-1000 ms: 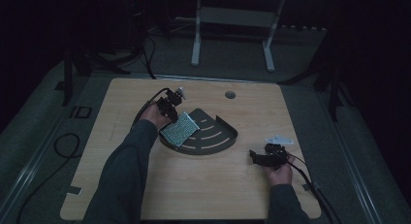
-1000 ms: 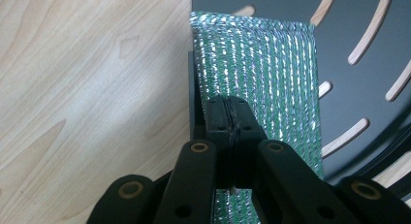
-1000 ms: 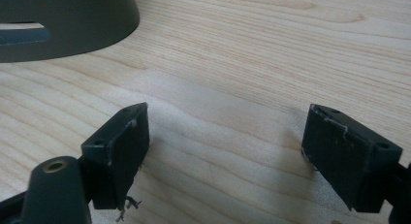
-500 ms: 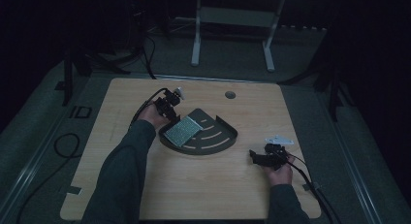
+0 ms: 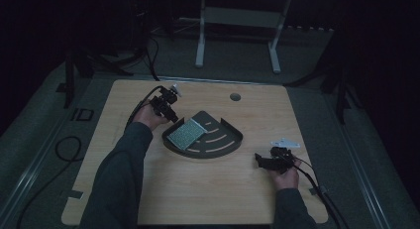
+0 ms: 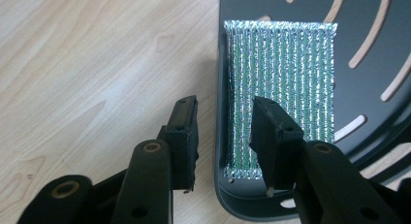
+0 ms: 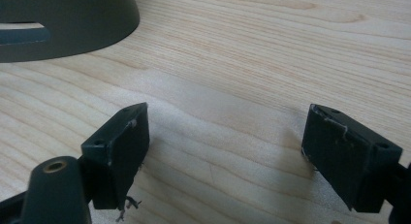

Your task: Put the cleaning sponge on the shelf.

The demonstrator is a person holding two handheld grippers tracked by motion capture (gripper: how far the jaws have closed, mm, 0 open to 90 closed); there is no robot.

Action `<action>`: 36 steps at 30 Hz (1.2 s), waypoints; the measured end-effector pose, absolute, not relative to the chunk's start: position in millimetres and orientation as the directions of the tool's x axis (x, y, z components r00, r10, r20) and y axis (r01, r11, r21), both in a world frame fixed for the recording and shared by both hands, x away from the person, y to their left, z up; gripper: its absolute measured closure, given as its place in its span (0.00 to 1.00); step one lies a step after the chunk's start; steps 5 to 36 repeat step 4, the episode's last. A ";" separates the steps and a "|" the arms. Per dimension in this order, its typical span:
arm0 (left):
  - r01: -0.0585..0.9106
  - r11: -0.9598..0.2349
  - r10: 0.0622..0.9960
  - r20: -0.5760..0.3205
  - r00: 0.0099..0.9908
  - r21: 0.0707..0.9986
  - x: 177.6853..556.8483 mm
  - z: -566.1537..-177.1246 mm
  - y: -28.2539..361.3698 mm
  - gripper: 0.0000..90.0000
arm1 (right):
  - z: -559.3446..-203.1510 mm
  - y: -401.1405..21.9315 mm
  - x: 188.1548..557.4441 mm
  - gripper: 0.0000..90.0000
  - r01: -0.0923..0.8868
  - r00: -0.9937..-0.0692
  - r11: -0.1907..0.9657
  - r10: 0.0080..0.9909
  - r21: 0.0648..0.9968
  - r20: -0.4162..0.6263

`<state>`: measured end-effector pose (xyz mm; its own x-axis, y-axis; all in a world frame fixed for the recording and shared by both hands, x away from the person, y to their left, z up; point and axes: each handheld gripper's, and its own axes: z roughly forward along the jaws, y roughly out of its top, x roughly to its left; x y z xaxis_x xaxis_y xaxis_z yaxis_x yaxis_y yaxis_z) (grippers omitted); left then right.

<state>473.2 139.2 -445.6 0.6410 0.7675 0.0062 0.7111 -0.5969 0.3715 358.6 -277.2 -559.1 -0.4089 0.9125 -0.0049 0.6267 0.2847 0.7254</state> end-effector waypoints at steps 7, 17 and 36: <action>0.704 -0.569 0.781 0.013 0.624 0.424 464.3 -438.9 149.9 0.66 | -559.1 -277.2 358.6 0.19 0.627 -0.409 0.285 0.913 0.725 -0.005; 0.704 -0.569 0.781 0.013 0.624 0.424 464.3 -438.9 149.9 0.66 | -559.1 -277.2 358.6 0.19 0.627 -0.409 0.285 0.913 0.725 -0.005; 0.704 -0.569 0.781 0.013 0.624 0.424 464.3 -438.9 149.9 0.66 | -559.1 -277.2 358.6 0.19 0.627 -0.409 0.285 0.913 0.725 -0.005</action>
